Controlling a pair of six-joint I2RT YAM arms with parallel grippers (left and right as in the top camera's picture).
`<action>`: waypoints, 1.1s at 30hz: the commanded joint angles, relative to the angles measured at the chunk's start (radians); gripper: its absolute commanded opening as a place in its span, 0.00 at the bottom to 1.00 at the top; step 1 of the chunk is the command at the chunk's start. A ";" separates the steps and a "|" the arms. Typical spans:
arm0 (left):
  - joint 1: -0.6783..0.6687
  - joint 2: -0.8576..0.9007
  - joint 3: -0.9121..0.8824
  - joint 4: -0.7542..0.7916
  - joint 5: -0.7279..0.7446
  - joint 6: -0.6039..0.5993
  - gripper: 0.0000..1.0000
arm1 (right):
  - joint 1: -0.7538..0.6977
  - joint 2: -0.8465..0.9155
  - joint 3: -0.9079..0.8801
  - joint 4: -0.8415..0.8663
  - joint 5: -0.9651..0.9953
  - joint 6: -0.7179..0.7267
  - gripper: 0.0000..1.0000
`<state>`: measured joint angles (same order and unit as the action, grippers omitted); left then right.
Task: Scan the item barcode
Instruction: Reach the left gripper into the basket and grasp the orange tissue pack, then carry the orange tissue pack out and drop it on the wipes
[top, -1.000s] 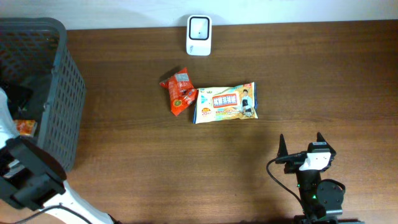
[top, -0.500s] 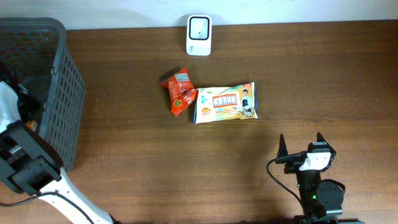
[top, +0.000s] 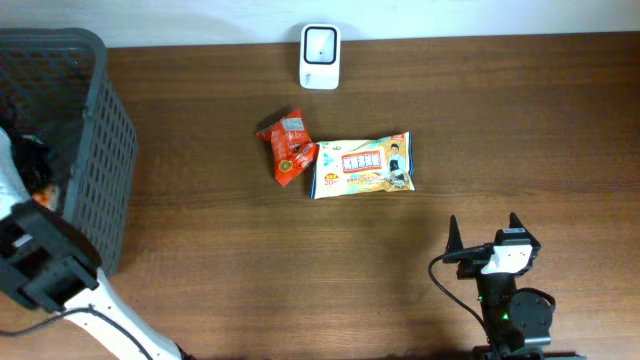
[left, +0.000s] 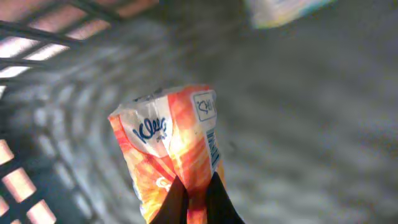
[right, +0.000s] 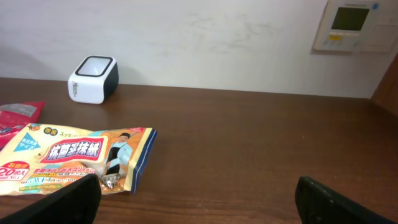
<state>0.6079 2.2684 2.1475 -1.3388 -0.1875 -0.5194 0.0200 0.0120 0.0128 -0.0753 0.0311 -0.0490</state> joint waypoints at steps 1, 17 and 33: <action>-0.026 -0.215 0.104 -0.032 0.112 -0.002 0.00 | -0.007 -0.005 -0.007 -0.005 -0.001 0.001 0.98; -0.904 -0.420 -0.082 0.045 0.394 0.366 0.00 | -0.007 -0.005 -0.007 -0.005 -0.001 0.001 0.98; -1.055 0.009 -0.102 0.201 0.546 0.438 0.00 | -0.007 -0.005 -0.007 -0.005 -0.001 0.001 0.98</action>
<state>-0.4137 2.2726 2.0426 -1.1767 0.3340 -0.0502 0.0200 0.0120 0.0128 -0.0753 0.0315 -0.0486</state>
